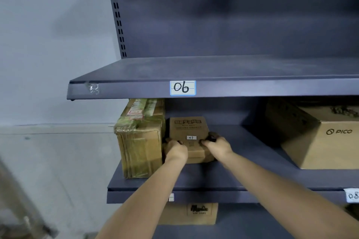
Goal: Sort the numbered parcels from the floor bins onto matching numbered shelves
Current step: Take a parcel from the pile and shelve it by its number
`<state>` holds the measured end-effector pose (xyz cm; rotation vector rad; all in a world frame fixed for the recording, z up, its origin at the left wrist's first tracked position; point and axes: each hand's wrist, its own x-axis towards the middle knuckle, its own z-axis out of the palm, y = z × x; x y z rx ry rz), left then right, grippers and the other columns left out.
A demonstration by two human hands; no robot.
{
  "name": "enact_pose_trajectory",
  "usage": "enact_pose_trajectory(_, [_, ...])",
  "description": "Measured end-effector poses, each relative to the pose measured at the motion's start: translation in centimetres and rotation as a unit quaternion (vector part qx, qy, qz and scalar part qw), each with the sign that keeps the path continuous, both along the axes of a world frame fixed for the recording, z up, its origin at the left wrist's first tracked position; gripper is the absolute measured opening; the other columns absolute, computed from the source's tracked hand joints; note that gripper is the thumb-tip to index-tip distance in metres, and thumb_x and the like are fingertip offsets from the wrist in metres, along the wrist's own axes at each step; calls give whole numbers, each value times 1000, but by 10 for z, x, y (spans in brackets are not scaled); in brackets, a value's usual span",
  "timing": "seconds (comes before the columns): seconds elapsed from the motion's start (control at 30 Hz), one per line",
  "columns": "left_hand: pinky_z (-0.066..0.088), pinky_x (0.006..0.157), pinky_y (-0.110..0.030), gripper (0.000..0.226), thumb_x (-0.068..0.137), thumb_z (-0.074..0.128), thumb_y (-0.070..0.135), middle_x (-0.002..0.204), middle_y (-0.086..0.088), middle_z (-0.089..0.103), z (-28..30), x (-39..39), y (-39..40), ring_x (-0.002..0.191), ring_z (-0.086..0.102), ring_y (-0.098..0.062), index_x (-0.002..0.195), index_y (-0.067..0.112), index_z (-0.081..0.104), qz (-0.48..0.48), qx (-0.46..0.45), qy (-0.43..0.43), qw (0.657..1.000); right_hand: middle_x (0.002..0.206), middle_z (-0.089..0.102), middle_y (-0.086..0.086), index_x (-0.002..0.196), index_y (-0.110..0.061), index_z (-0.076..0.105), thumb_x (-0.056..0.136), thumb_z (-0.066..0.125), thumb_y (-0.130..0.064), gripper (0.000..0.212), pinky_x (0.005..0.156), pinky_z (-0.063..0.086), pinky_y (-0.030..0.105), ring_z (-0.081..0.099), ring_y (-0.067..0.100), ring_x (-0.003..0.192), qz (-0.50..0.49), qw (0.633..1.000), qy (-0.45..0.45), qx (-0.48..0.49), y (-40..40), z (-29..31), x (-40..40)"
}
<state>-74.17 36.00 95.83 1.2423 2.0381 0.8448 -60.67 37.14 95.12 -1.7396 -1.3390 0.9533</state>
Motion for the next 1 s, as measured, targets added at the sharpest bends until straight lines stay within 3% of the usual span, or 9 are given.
enact_pose_trajectory(0.13, [30, 112, -38, 61, 98, 43, 15, 150, -20, 29, -1, 1, 5, 137, 34, -34, 151, -1, 18, -23, -9, 55, 998, 125, 62, 8, 128, -17, 54, 86, 68, -33, 47, 80, 41, 22, 59, 26, 112, -10, 1000, -25, -6, 4, 0, 1])
enact_pose_trajectory(0.3, [31, 110, -37, 49, 94, 47, 17, 144, -17, 33, 2, 6, 3, 132, 34, -32, 140, 0, 42, -56, -6, 189, 980, 122, 61, 7, 124, -16, 45, 85, 69, -35, 50, 79, 42, 24, 59, 25, 109, -17, 999, -27, -11, 9, 1, -3])
enact_pose_trajectory(0.37, [29, 111, -37, 55, 95, 46, 20, 146, -17, 31, 2, 7, 3, 133, 31, -32, 144, -1, 34, -65, -8, 212, 975, 122, 61, 8, 126, -17, 43, 86, 67, -36, 50, 78, 42, 25, 59, 26, 109, -14, 999, -37, -14, 9, 1, -5])
enact_pose_trajectory(0.53, [25, 114, -36, 60, 95, 45, 17, 151, -17, 26, 8, 4, -1, 138, 26, -31, 148, -1, 24, -80, 7, 198, 977, 128, 59, 7, 131, -14, 46, 91, 62, -33, 48, 81, 39, 22, 56, 25, 117, 4, 999, -39, -11, 4, 4, -3])
enact_pose_trajectory(0.67, [30, 112, -36, 45, 97, 45, 23, 145, -17, 37, 23, 4, -12, 135, 34, -32, 137, 2, 44, -109, 70, 182, 975, 131, 57, 8, 136, -11, 49, 94, 58, -31, 48, 94, 44, 24, 55, 25, 121, 21, 997, -67, 21, -19, 23, 6])
enact_pose_trajectory(0.73, [41, 102, -35, 40, 98, 45, 25, 137, -15, 49, 33, 8, -22, 125, 47, -32, 132, 6, 52, -149, 102, 153, 972, 130, 59, 9, 135, -10, 53, 95, 56, -30, 44, 89, 41, 19, 55, 24, 120, 44, 992, -105, 48, -37, 37, 13])
enact_pose_trajectory(0.83, [43, 96, -31, 33, 97, 46, 23, 129, -10, 58, 49, 23, -44, 119, 52, -27, 125, 11, 60, -235, 158, 144, 948, 125, 64, 7, 128, -11, 58, 96, 56, -25, 34, 85, 41, 18, 57, 20, 117, 59, 984, -140, 96, -71, 61, 28])
enact_pose_trajectory(1.0, [39, 92, -28, 28, 97, 46, 19, 127, -5, 55, 69, 68, -90, 118, 50, -22, 123, 13, 58, -352, 255, 132, 891, 117, 66, 7, 125, -13, 57, 95, 55, -19, 30, 92, 50, 31, 62, 19, 109, 37, 959, -230, 164, -143, 80, 71])
